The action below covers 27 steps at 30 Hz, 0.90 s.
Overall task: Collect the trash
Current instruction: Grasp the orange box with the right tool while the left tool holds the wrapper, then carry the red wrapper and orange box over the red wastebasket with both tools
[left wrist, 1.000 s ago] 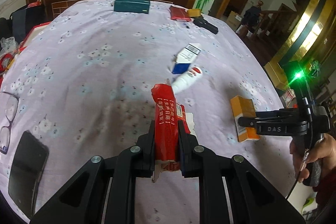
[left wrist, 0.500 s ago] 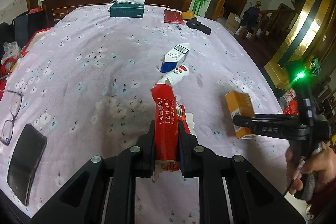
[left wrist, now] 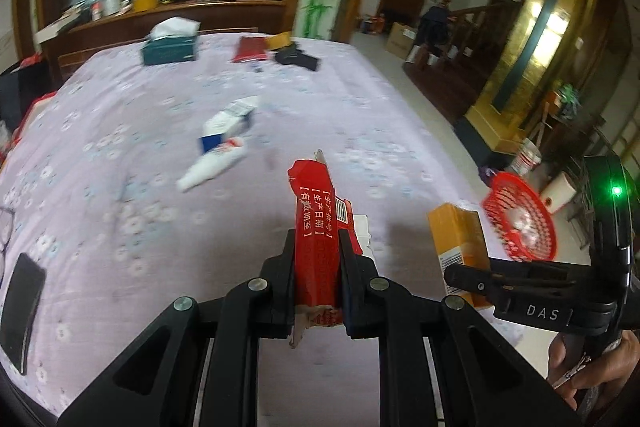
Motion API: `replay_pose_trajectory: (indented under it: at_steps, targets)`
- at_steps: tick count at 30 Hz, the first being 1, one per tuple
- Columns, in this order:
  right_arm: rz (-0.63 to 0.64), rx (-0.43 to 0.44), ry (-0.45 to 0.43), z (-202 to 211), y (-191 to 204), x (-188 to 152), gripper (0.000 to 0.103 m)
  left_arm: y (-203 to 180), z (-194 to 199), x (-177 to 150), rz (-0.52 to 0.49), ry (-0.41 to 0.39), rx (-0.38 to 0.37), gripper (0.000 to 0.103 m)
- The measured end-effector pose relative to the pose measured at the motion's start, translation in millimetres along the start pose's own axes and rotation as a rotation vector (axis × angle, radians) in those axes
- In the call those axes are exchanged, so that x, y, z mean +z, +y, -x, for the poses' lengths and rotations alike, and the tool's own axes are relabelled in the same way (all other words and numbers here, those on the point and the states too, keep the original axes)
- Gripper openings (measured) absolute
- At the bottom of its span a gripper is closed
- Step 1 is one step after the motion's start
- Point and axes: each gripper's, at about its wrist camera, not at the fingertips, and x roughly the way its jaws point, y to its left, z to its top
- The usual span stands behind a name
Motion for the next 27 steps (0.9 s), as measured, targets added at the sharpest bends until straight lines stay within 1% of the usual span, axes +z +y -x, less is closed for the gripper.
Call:
replay_pose_trajectory:
  at_steps: [6,12,19,27]
  targets:
    - [-0.075,-0.009,-0.084,43.5,-41.9,-10.0,0.055,-56.7,-3.0,4.7,-0.081,0.004,-0.059,0.016]
    - [-0.119,-0.018,-0.145,73.4,-72.3,-15.8,0.055,-98.6,-5.5,11.7,-0.146,-0.006,-0.096,0.016]
    - [-0.150,-0.022,-0.191,97.9,-96.1,-19.8,0.055,-130.4,-14.0,18.0,-0.190,0.007,-0.125,0.016]
    - [-0.183,-0.026,-0.232,114.0,-117.5,-17.2,0.055,-149.7,-16.9,27.5,-0.222,-0.006,-0.134,0.016]
